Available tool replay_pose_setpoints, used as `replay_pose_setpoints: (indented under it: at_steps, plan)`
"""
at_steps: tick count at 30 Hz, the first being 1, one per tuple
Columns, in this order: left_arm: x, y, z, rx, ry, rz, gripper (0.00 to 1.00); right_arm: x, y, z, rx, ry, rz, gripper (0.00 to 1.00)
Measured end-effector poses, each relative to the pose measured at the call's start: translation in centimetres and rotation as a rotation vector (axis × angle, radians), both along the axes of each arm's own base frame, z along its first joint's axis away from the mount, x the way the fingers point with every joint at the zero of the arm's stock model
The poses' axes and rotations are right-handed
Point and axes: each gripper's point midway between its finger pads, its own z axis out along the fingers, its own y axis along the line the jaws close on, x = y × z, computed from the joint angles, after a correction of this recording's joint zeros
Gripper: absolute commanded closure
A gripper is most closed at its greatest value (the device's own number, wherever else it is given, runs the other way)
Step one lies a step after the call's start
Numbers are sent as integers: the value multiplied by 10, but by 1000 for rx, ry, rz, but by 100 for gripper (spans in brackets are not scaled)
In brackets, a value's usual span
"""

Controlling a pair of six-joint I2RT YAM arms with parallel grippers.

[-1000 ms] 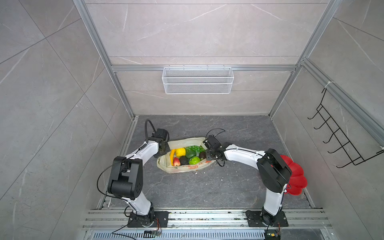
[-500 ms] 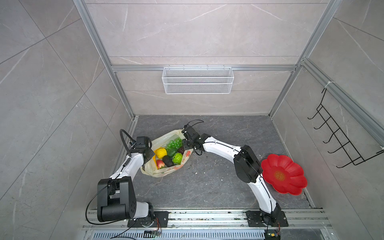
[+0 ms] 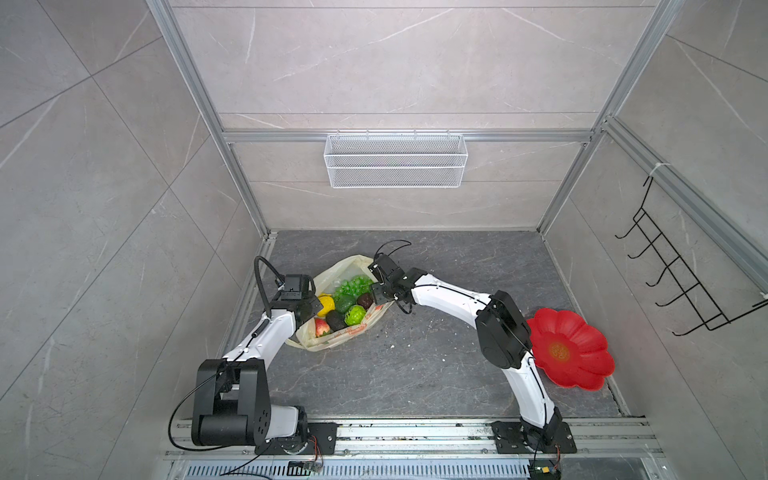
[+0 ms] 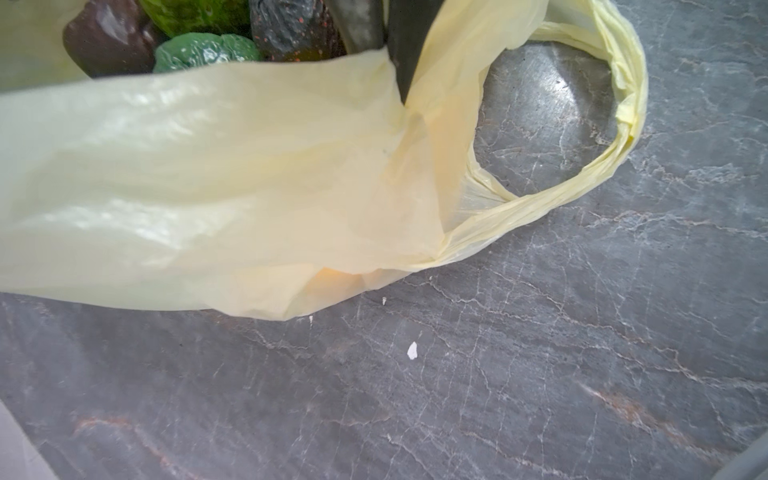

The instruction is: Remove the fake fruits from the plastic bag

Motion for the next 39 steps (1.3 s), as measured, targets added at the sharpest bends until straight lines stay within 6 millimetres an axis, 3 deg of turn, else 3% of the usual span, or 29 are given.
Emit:
replay_pose_setpoints:
  at_steps: [2,6,10,12,15,20,26,29,32,39]
  plan:
    - [-1,0,0,1,-6,-1,100,-4,-4,17,18,-11,-3,14]
    - [-3,0,-1,4,-8,-2,100,-18,-22,51,58,-35,-30,13]
    - [-5,0,0,5,-13,0,100,-45,-63,72,83,-38,-91,13]
    - [-6,0,2,6,-21,0,100,-58,-96,77,90,-33,-143,14]
    - [-6,0,6,5,-34,0,100,-70,-164,82,102,-25,-277,14]
    - [-5,0,7,8,-38,-5,100,-88,-303,81,62,-48,-610,13]
    - [-5,0,7,15,-41,-7,100,-113,-386,55,41,28,-842,12]
    - [-5,0,7,17,-41,-7,100,-127,-416,31,53,102,-946,12]
    - [-5,0,6,19,-43,-5,100,-140,-428,8,63,179,-998,13]
    - [-4,0,7,20,-48,-4,100,-147,-429,-28,49,274,-1031,10]
